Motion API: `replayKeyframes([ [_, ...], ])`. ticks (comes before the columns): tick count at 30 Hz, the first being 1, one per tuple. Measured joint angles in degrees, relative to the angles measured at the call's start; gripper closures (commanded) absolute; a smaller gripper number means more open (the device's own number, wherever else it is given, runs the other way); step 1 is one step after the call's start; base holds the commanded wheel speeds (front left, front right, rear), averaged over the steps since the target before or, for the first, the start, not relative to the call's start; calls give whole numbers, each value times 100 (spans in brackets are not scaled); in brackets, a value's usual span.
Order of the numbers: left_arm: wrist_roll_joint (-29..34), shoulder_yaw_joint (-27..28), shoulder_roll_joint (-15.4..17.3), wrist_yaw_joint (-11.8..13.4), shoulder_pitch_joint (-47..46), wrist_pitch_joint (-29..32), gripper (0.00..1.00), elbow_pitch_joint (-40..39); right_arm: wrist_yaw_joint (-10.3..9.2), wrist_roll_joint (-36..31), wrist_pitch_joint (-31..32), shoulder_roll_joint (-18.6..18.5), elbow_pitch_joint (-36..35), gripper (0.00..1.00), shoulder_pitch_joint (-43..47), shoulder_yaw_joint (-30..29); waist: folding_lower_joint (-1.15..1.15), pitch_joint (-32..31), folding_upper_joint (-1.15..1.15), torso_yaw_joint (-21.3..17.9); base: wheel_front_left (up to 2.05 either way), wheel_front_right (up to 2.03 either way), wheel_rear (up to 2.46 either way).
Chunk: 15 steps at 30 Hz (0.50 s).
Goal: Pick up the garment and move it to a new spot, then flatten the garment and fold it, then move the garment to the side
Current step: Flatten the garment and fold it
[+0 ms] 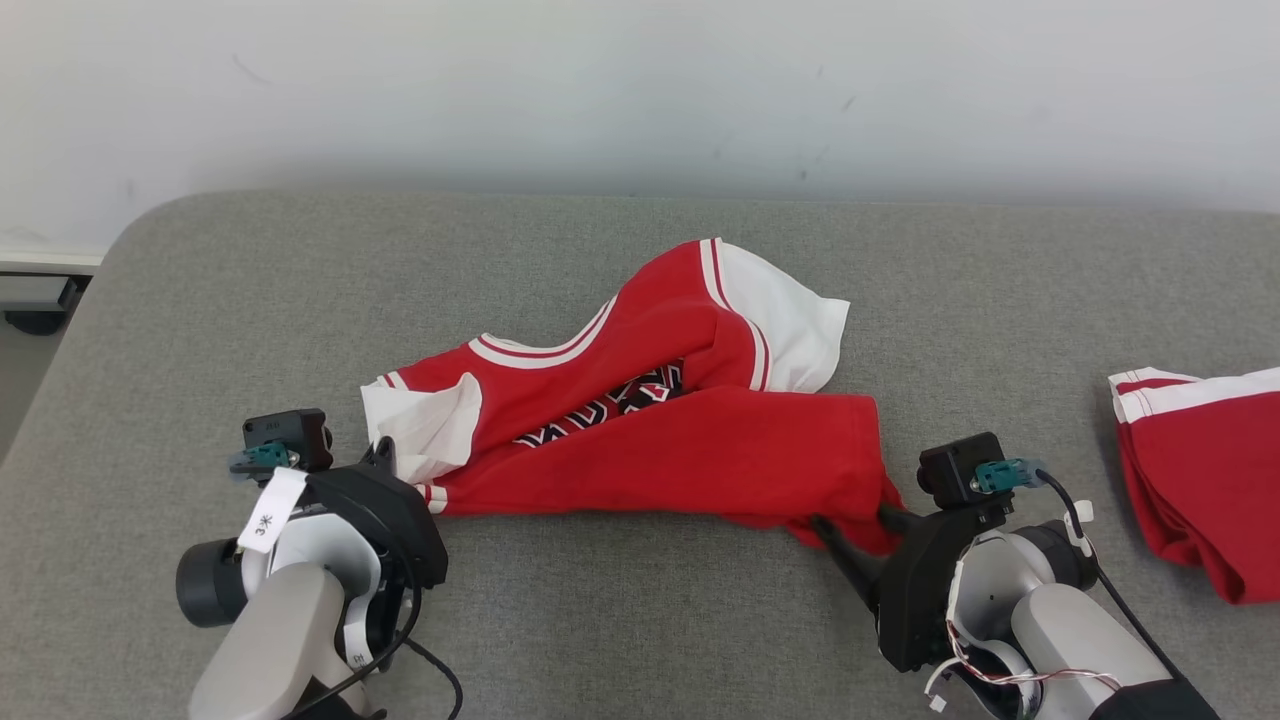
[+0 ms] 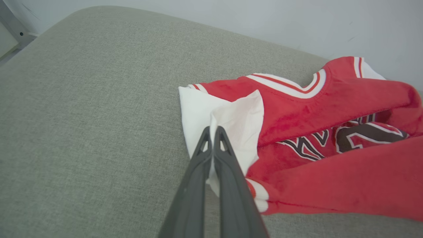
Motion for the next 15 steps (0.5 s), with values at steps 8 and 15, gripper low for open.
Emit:
replayKeyframes([
  [8, 71, 29, -38, 0, -1, -9, 100, 11, -49, -93, 71, -11, -76, 100, -2, 89, 0, -17, 0, -14, 0, 0, 0],
  [15, 87, 90, -43, 0, 7, -58, 100, 43, -135, -132, 91, -74, -135, 54, 23, 89, 0, -96, 0, -49, 0, 0, 0],
])
